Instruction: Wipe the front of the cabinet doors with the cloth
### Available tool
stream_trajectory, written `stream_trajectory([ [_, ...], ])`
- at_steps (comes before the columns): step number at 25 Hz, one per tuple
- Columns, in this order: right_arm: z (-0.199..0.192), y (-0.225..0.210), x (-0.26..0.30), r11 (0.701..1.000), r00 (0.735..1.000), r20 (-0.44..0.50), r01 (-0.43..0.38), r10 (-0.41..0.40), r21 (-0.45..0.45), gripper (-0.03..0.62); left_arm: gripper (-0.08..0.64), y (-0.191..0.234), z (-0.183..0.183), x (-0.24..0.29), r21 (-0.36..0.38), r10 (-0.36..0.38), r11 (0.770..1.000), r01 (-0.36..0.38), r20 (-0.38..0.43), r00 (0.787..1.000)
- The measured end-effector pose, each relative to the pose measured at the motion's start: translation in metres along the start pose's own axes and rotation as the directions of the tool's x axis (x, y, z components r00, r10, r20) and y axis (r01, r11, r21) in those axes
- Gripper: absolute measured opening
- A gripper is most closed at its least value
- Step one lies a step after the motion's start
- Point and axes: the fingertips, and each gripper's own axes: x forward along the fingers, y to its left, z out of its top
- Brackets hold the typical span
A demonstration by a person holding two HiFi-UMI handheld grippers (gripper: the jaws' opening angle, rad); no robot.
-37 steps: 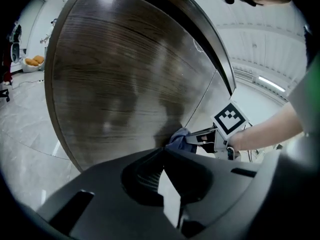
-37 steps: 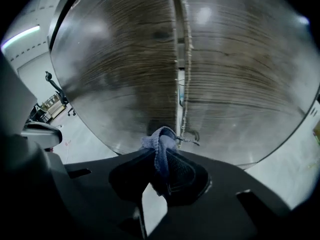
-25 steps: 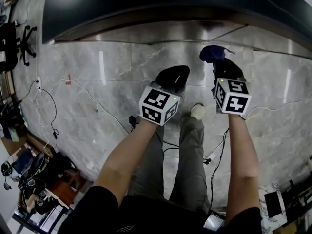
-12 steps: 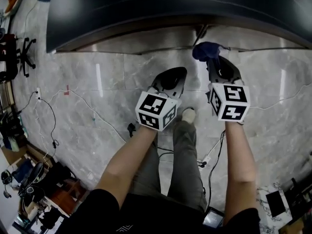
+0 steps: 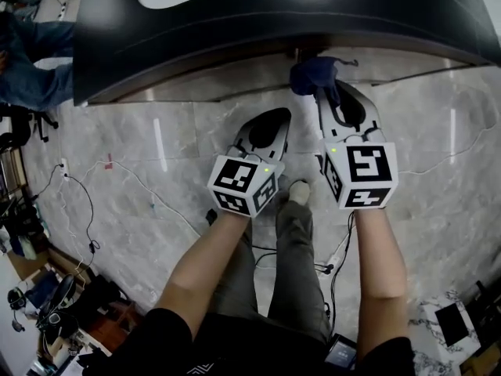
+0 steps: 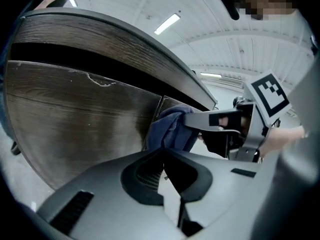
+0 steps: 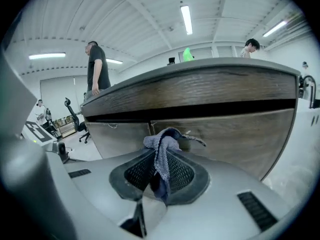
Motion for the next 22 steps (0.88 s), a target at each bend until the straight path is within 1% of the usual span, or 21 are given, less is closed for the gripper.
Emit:
stream_trajectory([
  [5, 0.015, -0.008, 0.000, 1.000, 1.000, 0.030, 0.008, -0.007, -0.010, 0.067, 0.000, -0.011, 0.010, 0.007, 0.008, -0.014, 1.000, 0.014, 0.015, 1.000],
  [12, 0.014, -0.036, -0.011, 0.999, 0.999, 0.031, 0.037, -0.037, -0.026, 0.067, 0.000, -0.029, 0.013, 0.019, 0.009, -0.040, 0.999, 0.039, 0.017, 0.999],
  [17, 0.014, -0.078, -0.028, 0.994, 0.994, 0.043, 0.105, -0.105, -0.008, 0.067, 0.000, -0.051, 0.018, 0.030, 0.031, -0.079, 0.996, 0.079, 0.016, 0.997],
  [22, 0.009, -0.132, -0.048, 0.981, 0.981, 0.036, 0.192, -0.193, 0.023, 0.067, 0.000, -0.072, 0.019, 0.044, 0.049, -0.123, 0.991, 0.123, 0.006, 0.992],
])
